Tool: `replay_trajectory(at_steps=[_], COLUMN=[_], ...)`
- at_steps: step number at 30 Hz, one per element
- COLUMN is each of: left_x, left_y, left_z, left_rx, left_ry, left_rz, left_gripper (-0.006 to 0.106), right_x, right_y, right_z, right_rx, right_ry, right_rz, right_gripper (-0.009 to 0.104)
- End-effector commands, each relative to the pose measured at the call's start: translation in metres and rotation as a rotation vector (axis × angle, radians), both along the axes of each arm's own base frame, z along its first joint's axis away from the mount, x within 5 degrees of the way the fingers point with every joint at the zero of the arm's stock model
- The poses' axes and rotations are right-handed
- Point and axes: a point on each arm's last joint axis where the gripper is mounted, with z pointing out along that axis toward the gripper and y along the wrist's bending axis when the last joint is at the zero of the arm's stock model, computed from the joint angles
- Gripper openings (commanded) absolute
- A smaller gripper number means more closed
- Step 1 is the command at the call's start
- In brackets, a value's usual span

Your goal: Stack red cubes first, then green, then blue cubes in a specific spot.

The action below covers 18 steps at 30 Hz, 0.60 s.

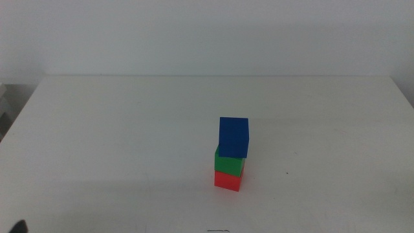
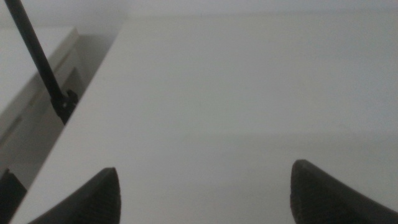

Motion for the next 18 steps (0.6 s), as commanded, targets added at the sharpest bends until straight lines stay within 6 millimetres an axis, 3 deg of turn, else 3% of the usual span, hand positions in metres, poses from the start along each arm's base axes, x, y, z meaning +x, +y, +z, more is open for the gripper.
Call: replay_trajectory(at_steps=[1,6,12,18], left_x=[0.001,0.005,0.005,0.005], left_y=[-0.001,-0.002,-0.003,-0.003], left_z=[0.009,-0.006,-0.006,-0.006], left_rx=[-0.021,-0.024,-0.074,-0.074], left_ry=[-0.143,-0.158,-0.157,-0.157], left_rz=[-0.005,-0.011,-0.012,-0.012], left_gripper=[0.093,0.093,0.093,0.093], right_x=[-0.001,-0.001,0.001,0.000], right_y=[-0.001,-0.001,-0.002,-0.002], right_z=[0.007,-0.016,-0.036,-0.040], right_rx=[-0.022,-0.023,-0.038,-0.065], right_ry=[-0.096,-0.068,-0.015,0.027], right_rz=[-0.016,-0.015,-0.016,-0.015], right_gripper=[0.063,0.063,0.063,0.063])
